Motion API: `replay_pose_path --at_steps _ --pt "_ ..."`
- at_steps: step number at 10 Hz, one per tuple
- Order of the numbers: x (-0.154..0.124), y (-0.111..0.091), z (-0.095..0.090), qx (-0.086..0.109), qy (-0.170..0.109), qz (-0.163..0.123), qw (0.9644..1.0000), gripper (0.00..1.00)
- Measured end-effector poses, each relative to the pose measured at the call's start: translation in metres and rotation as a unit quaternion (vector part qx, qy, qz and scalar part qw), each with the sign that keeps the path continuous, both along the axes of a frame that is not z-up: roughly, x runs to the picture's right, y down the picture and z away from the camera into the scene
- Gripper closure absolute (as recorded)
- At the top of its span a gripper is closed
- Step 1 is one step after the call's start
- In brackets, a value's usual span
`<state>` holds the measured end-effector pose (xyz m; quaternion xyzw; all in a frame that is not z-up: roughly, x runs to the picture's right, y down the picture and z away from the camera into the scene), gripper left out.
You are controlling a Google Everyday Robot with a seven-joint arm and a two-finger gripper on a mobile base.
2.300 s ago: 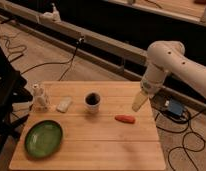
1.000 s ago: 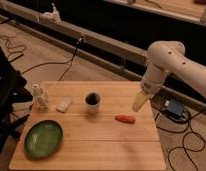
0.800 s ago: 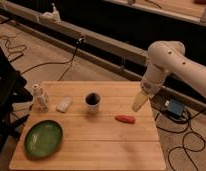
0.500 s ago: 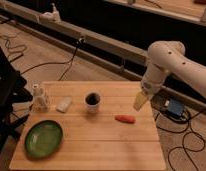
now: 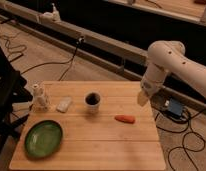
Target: Knock the bottle over
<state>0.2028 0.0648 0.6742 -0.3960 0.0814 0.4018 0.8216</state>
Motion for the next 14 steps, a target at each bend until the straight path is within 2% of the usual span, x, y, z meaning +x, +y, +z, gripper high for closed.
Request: replay_pose_path --at_steps 2,3,4,5,7,8,9,10,11,14 --pt "-0.036 -0.016 0.014 0.015 -0.042 0.034 0.9984 1.00" --pt "-0.057 -0.026 0.018 0.027 -0.067 0.052 0.9961 1.00" --pt "-0.085 -0.037 0.021 0.045 -0.099 0.069 0.9916 1.00" --pt "-0.103 -0.044 0.022 0.058 -0.119 0.078 0.9881 1.00" --pt "-0.156 -0.065 0.020 0.095 -0.161 0.114 0.9757 1.00" --pt "-0.179 -0.072 0.016 0.106 -0.176 0.133 0.9696 1.00" --pt "-0.221 -0.076 0.004 0.117 -0.205 0.149 0.9603 1.00" --pt "-0.240 -0.077 -0.003 0.121 -0.218 0.157 0.9556 1.00" --pt "-0.247 -0.077 -0.006 0.123 -0.223 0.160 0.9536 1.00" --pt "-0.246 -0.078 -0.006 0.124 -0.221 0.160 0.9539 1.00"
